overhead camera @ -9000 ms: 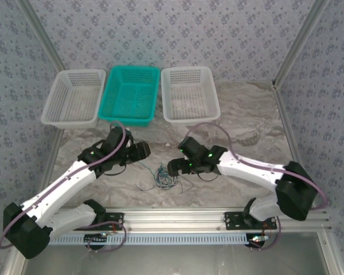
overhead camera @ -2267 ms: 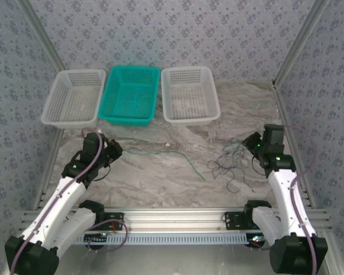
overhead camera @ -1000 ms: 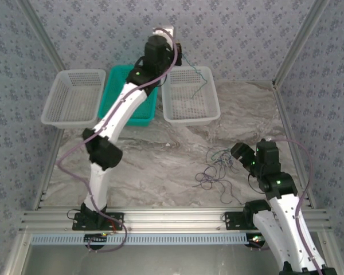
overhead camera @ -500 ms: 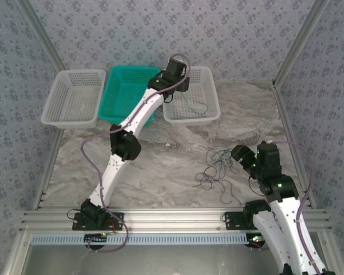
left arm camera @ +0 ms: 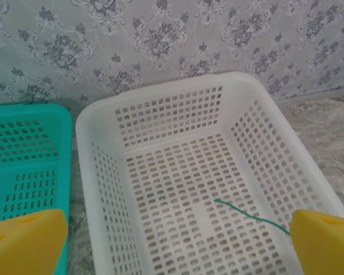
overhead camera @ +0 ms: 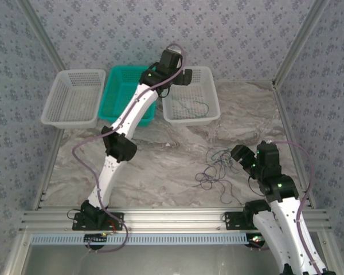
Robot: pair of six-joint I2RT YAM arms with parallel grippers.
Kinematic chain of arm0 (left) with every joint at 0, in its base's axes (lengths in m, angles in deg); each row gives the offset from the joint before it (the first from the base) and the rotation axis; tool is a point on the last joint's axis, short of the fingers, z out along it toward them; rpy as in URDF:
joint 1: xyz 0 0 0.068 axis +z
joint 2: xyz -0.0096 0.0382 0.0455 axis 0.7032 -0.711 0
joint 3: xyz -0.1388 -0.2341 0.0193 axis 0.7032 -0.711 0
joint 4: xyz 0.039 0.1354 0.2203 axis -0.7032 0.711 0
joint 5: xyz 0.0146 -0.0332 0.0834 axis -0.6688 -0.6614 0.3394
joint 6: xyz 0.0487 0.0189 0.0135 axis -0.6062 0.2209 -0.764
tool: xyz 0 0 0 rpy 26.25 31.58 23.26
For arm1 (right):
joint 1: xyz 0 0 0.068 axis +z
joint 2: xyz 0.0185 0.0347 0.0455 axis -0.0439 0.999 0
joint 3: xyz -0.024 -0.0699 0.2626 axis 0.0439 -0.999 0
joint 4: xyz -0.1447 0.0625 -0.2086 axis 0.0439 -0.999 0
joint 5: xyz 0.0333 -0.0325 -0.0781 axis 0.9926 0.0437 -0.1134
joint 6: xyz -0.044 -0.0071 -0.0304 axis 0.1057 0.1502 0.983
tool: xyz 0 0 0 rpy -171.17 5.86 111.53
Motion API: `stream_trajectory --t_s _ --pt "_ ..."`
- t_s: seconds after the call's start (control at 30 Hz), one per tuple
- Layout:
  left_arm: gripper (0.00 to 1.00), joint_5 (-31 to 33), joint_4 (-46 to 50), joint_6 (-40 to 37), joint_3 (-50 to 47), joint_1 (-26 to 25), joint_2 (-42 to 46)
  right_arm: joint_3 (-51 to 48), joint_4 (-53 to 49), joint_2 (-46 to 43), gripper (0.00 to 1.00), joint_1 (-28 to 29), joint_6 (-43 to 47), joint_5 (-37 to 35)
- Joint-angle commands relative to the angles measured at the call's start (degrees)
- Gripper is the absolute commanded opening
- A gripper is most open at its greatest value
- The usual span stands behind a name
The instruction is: Untangle the cables
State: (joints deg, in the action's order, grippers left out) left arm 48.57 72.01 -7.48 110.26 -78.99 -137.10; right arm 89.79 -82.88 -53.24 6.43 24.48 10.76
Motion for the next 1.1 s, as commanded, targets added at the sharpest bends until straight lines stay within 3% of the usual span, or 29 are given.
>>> stream_trajectory --t_s 0.0,0.17,0.3,0.4,0.47,0.57,0.63,0.73,0.93,1.07 --pt "0.99 0.9 5.7 1.2 1.5 -0.4 5.4 0.9 -0.2 -0.5 0.82 0.6 -1.0 0.0" --pt "0.99 2.9 7.0 0.7 1.5 -0.3 10.6 1.0 0.1 -0.4 0.82 0.8 -0.4 0.5" --pt "0.99 -3.6 9.8 2.2 0.8 -0.5 15.3 1.1 1.6 0.6 0.82 1.1 1.7 2.0" --pt "0.99 -8.8 10.5 2.3 -4.8 -1.3 20.4 1.6 2.3 4.3 0.82 1.3 2.9 4.2" --pt "0.99 -11.0 7.2 1.1 -14.2 -2.9 26.2 2.2 2.3 8.2 0.83 1.7 3.3 5.4" --pt "0.98 -16.4 -7.4 -0.7 -38.1 -5.5 40.1 3.4 2.4 14.2 0.83 3.0 3.7 6.1" --pt "0.98 -21.0 -18.9 -1.1 -54.9 -6.7 50.4 4.3 3.2 17.4 0.83 5.3 4.1 5.1" --pt "0.97 -23.3 -26.9 -1.4 -71.3 -7.9 62.1 6.4 6.2 21.4 0.81 9.8 5.5 3.9" --pt "0.97 -18.3 -30.4 3.9 -93.4 -8.8 80.7 16.5 10.3 32.9 0.8 23.8 10.9 -4.1" --pt "0.99 -17.3 -28.0 6.9 -101.6 -8.8 90.0 23.1 11.3 40.8 0.82 26.6 16.4 -6.8"
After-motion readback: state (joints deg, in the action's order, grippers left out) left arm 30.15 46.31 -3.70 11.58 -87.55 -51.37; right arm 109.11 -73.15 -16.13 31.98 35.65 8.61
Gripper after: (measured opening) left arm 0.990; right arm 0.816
